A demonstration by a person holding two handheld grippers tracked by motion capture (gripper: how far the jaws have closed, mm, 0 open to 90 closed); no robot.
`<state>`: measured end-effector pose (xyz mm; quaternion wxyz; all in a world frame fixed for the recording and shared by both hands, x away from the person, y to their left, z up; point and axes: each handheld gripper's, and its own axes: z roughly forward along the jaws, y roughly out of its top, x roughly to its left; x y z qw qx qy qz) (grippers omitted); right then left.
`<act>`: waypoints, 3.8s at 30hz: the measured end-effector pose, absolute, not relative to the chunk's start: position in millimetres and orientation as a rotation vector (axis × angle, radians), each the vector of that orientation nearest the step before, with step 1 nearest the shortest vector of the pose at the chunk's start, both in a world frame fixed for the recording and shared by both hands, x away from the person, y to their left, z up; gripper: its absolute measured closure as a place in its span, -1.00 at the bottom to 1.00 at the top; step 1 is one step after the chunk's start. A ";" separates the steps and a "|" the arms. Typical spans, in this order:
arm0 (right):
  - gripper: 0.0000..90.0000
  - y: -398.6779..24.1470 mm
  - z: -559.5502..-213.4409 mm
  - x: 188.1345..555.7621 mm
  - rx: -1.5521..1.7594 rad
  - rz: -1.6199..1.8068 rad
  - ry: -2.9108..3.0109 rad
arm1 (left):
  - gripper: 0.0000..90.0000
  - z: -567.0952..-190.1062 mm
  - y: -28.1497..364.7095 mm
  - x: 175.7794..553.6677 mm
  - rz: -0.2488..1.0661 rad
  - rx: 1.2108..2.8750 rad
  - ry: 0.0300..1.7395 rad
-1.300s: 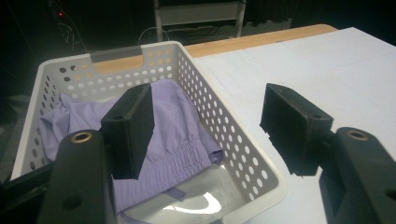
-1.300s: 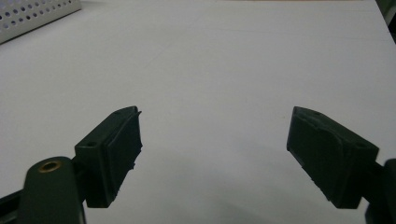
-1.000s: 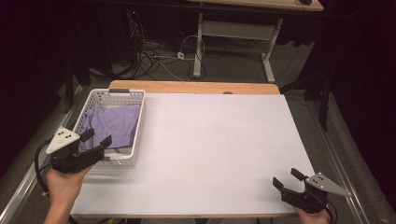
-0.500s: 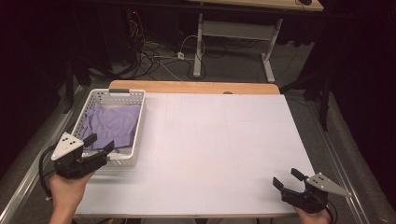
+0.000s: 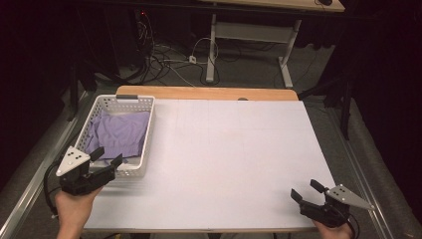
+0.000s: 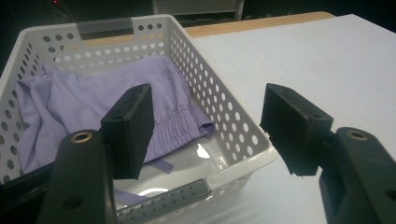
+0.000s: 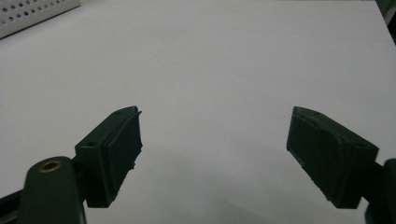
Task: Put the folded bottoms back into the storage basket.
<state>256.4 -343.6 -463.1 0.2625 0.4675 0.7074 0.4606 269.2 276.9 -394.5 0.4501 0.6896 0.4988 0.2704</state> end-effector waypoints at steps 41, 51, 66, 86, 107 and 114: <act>-0.58 -343.6 -463.1 256.4 1.265 1.245 1.914 | -0.26 -419.3 285.1 255.3 0.720 1.731 1.284; -0.58 -343.7 -463.0 256.2 1.264 1.246 1.912 | -0.26 -424.5 289.1 249.6 0.731 1.725 1.299; -0.58 -343.6 -463.0 256.3 1.265 1.246 1.913 | -0.26 -433.9 295.1 237.3 0.742 1.693 1.304; -0.58 -343.7 -462.8 255.9 1.262 1.250 1.912 | -0.26 -445.1 296.1 229.8 0.741 1.706 1.302; -0.55 -344.1 -462.6 255.2 1.250 1.268 1.908 | -0.26 -458.5 301.1 225.4 0.715 1.693 1.352; -0.55 -344.3 -462.4 254.8 1.245 1.270 1.909 | -0.31 -461.9 305.1 224.0 0.683 1.688 1.372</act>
